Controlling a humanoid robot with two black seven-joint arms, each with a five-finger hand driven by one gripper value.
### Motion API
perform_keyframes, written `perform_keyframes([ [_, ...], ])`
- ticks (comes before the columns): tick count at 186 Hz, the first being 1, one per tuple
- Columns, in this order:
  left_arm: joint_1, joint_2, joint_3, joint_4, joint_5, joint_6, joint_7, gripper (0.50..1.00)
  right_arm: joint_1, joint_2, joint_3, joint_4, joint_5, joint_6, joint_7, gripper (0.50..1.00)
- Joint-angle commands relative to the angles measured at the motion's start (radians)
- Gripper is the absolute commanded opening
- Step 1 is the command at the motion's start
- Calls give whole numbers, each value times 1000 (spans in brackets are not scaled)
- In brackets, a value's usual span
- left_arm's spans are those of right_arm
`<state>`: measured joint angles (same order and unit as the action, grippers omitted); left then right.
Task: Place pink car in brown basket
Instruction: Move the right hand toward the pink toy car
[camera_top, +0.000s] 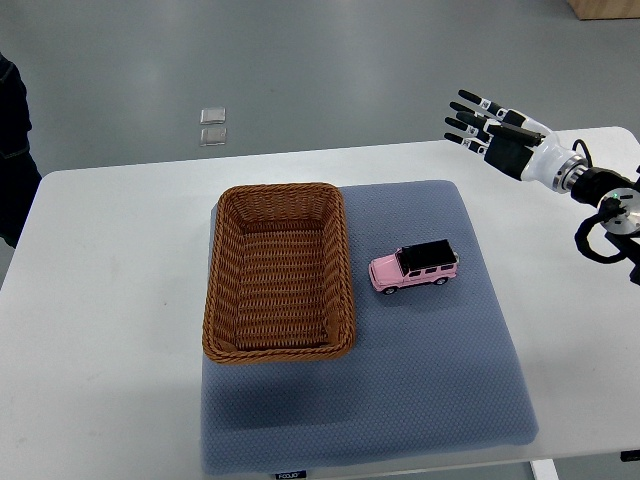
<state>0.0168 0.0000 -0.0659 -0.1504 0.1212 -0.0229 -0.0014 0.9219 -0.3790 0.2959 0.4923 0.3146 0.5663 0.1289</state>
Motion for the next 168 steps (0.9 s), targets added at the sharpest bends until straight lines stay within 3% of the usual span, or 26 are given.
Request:
perform_keyframes([
  [1, 0, 0, 3, 0, 0, 0, 0, 1000, 0, 0, 0, 0, 0, 6, 2, 924],
  [101, 0, 0, 6, -1, 0, 0, 0, 1000, 5, -3, 0, 2, -94, 15, 32, 921],
  [168, 0, 0, 6, -1, 0, 0, 0, 1000, 6, -15, -1, 6, -379, 45, 140, 917],
])
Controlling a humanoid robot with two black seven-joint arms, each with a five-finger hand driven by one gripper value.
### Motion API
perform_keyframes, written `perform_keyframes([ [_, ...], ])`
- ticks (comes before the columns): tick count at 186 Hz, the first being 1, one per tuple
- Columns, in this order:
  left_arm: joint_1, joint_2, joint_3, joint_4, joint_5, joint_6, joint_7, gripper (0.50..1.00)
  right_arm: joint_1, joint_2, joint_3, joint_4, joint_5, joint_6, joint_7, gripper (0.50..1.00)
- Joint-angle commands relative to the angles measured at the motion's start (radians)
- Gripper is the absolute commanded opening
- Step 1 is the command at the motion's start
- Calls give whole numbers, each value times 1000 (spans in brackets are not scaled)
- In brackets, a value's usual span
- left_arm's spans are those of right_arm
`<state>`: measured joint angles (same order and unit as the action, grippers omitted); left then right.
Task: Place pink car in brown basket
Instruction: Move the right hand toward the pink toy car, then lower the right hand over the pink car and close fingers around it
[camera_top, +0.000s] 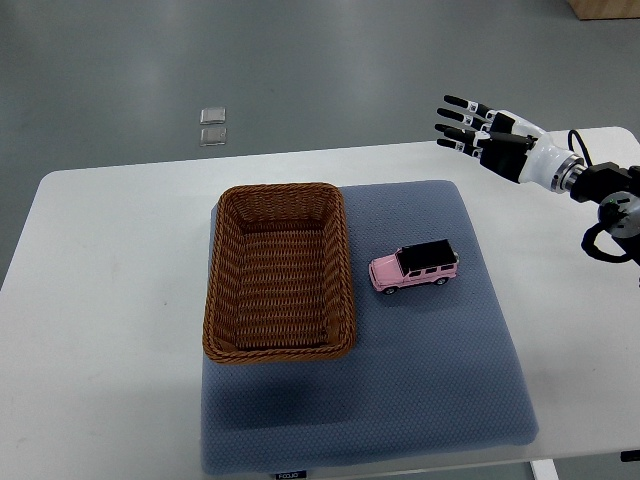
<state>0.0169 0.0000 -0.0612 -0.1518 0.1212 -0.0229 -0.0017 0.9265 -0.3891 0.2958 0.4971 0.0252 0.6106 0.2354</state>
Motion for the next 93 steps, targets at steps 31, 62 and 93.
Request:
perform_keyframes([
  [31, 0, 0, 1, 0, 0, 0, 0, 1000, 3, -7, -1, 23, -298, 0, 96, 915],
  [62, 0, 0, 0, 0, 0, 0, 0, 1000, 5, -10, -1, 32, -547, 0, 186, 915],
  [93, 0, 0, 1, 0, 0, 0, 0, 1000, 6, -13, -9, 58, -766, 0, 294, 913],
])
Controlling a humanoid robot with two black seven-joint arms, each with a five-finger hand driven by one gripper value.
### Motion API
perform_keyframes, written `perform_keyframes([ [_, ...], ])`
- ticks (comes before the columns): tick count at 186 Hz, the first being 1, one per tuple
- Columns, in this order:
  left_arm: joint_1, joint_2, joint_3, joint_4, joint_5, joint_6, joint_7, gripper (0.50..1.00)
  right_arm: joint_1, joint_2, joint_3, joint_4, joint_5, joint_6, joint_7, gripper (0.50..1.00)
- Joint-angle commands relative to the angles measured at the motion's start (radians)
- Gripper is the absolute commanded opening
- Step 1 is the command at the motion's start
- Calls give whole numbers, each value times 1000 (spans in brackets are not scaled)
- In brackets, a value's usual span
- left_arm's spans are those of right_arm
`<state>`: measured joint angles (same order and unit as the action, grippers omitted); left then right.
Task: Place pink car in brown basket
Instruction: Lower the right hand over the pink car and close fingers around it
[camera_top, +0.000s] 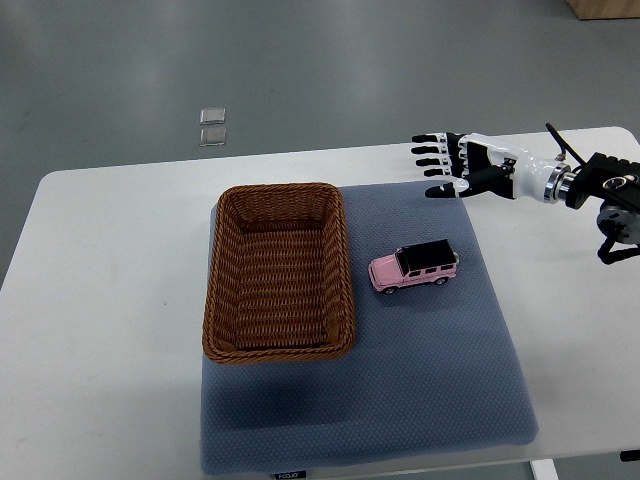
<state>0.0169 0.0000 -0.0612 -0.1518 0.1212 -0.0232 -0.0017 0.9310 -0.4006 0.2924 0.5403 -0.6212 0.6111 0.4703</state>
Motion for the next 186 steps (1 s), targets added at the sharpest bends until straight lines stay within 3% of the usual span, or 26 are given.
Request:
perform_keyframes([
  [1, 0, 0, 1, 0, 0, 0, 0, 1000, 2, -1, -6, 16, -135, 0, 63, 911],
  [32, 0, 0, 1, 0, 0, 0, 0, 1000, 2, -4, -7, 47, -348, 0, 139, 913],
  [60, 0, 0, 1, 0, 0, 0, 0, 1000, 17, -27, -13, 122, -532, 0, 141, 911],
  [103, 0, 0, 0, 0, 0, 0, 0, 1000, 20, -34, -19, 158, -696, -117, 141, 911],
  [132, 0, 0, 0, 0, 0, 0, 0, 1000, 17, -35, -72, 158, -709, -182, 141, 911],
  [167, 0, 0, 1, 0, 0, 0, 0, 1000, 20, -37, -193, 158, -709, -324, 141, 905],
  [186, 0, 0, 0, 0, 0, 0, 0, 1000, 19, -37, -203, 158, -709, -349, 141, 899],
])
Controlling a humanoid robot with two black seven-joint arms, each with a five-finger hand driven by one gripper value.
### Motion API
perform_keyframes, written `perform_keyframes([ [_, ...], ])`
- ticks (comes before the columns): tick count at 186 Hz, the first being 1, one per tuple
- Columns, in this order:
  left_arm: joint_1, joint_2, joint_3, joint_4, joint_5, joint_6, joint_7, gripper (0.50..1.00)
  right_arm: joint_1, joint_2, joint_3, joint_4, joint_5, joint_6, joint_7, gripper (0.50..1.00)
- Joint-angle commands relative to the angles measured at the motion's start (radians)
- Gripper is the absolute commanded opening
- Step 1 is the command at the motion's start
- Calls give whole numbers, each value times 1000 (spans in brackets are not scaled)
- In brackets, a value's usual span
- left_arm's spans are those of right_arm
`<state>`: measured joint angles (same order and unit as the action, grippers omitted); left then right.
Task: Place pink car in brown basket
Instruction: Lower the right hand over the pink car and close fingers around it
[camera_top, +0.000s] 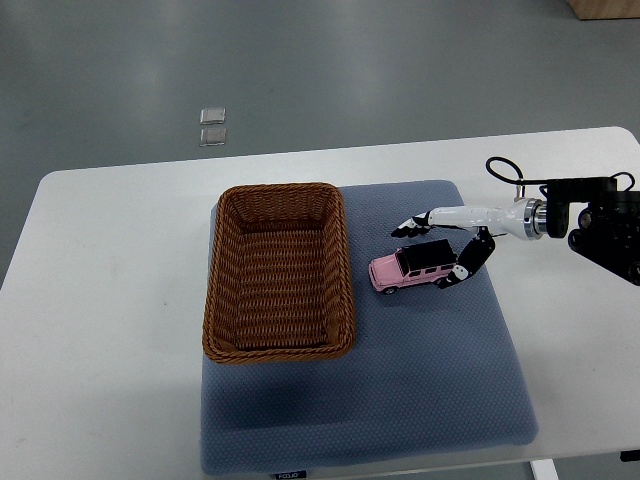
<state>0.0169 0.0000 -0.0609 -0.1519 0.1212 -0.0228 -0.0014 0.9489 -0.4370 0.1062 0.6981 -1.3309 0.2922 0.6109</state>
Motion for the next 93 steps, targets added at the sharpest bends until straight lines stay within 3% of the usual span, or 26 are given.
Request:
perform_keyframes([
  [1, 0, 0, 0, 0, 0, 0, 0, 1000, 1, 0, -17, 0, 1, -30, 0, 897],
  [36, 0, 0, 1, 0, 0, 0, 0, 1000, 1, 0, -13, 1, 6, -30, 0, 832],
  [93, 0, 0, 1, 0, 0, 0, 0, 1000, 5, 0, -13, 3, 10, -15, 0, 819],
])
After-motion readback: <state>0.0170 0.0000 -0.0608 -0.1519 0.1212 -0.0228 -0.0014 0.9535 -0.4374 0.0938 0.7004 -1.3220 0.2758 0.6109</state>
